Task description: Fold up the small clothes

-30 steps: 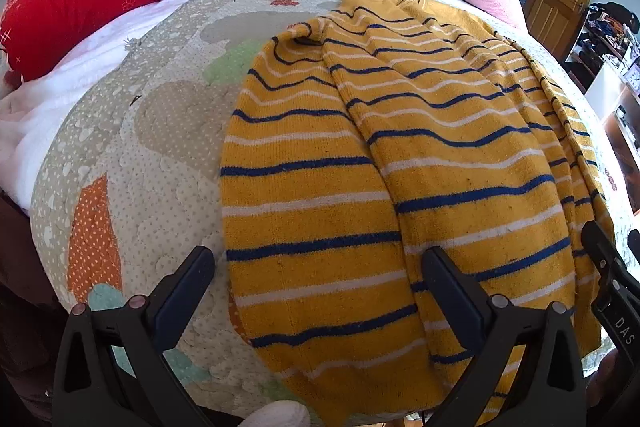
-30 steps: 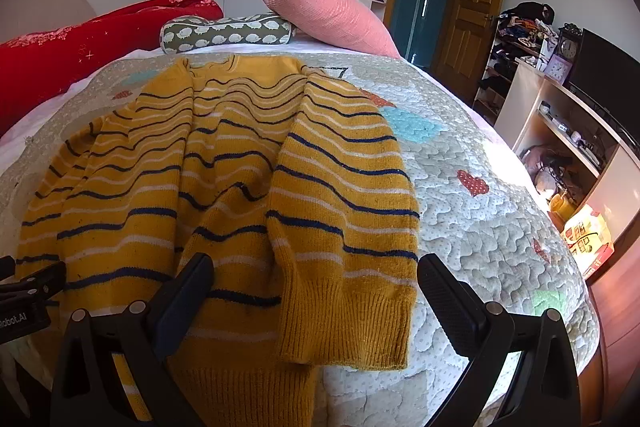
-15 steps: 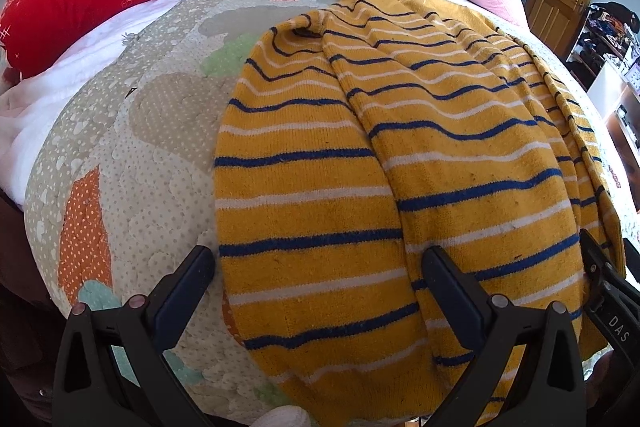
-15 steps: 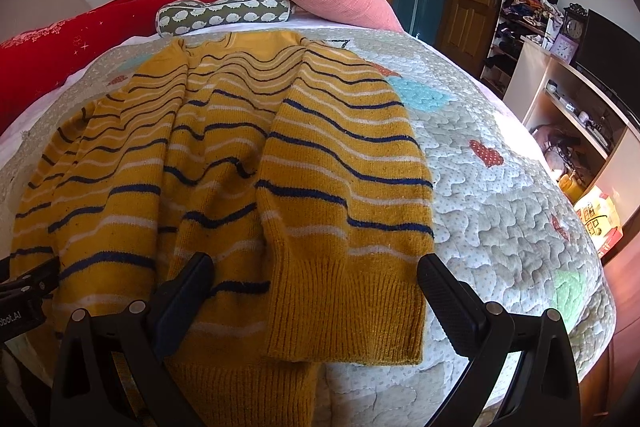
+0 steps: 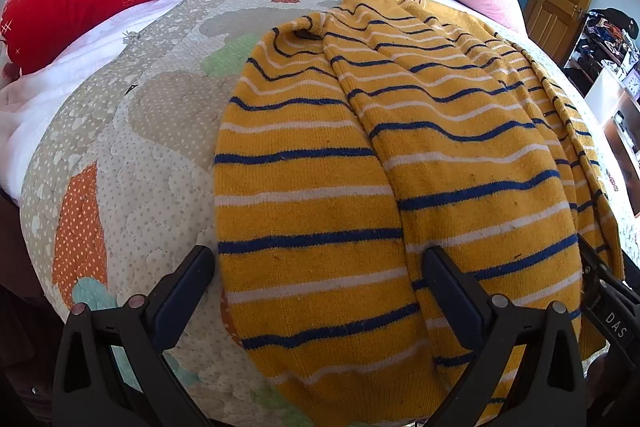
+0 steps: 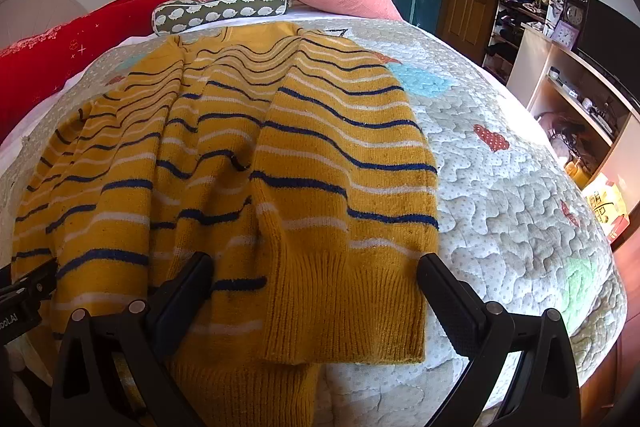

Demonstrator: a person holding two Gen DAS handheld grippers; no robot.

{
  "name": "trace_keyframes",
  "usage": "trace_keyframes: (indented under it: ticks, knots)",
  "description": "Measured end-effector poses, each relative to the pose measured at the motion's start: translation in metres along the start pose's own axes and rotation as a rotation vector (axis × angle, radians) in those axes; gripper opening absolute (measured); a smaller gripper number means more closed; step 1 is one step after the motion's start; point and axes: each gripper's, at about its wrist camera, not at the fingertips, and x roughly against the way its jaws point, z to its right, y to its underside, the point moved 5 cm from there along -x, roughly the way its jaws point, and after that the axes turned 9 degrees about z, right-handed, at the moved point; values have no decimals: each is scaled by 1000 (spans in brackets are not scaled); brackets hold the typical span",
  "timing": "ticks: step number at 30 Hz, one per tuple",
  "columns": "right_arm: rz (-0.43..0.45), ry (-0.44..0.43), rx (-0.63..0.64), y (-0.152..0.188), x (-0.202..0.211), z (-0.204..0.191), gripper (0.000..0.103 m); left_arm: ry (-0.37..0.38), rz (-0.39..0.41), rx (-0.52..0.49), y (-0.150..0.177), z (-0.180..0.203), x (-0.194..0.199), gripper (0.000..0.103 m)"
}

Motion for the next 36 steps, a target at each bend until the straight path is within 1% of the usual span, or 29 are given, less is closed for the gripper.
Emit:
trace_keyframes:
  ticks: [3,7,18,24,31,36]
  knots:
    - [-1,-12,-25,2,-3,2,102,-8,17,-4,1,0,1,103]
    - [20,-14,-32,4,-3,2,102,-15,31,-8,2,2,2,103]
    - [99,30,-31,11,1,-1,102,-17,71,-18,4,3,4,103]
    - [126,58,-33,12,1,-4,102,-19,62,-29,2,4,3,103]
    - [125,54,-33,13,1,-3,102,-16,18,-43,0,4,0,103]
    - [129,65,-29,14,2,-4,102,-19,18,-48,0,4,0,103]
